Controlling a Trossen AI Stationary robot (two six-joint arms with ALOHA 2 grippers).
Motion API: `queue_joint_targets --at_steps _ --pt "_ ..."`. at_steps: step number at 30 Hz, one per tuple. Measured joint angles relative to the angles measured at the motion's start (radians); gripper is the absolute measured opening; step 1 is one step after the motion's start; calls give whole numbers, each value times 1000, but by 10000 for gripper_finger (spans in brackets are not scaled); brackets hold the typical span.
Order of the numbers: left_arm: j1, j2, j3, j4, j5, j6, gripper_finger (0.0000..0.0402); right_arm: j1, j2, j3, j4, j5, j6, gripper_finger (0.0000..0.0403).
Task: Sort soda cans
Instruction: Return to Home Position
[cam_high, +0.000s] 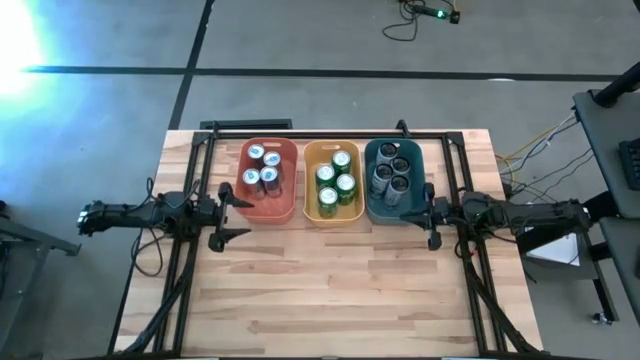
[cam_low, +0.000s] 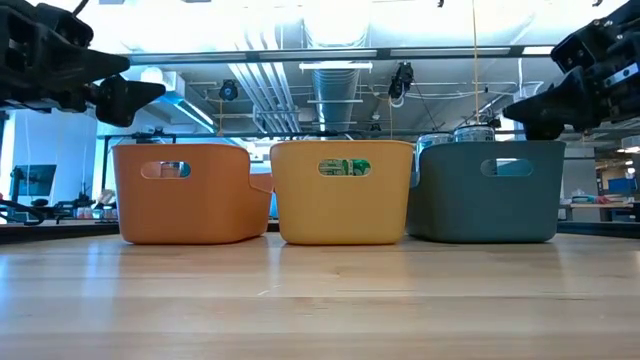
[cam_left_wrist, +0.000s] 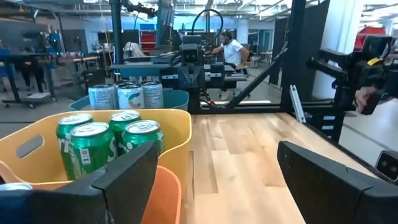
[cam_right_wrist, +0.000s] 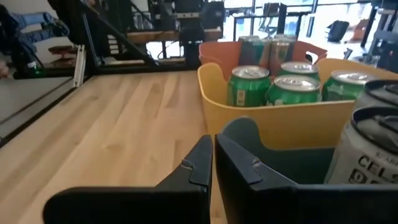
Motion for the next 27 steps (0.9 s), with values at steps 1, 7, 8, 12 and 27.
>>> queue_joint_targets --at_steps 1,7,8,12,27 --pt "0 0 0 0 0 5 316 0 8 0 0 -1 3 13" --pt "0 1 9 2 0 6 316 0 44 0 5 0 -2 13" --pt "0 1 12 3 0 4 316 0 47 0 5 0 -2 13" --pt "0 3 20 0 0 -3 316 0 57 0 6 0 -4 13" --pt "0 18 21 2 0 -4 316 0 57 -1 8 1 -5 13"
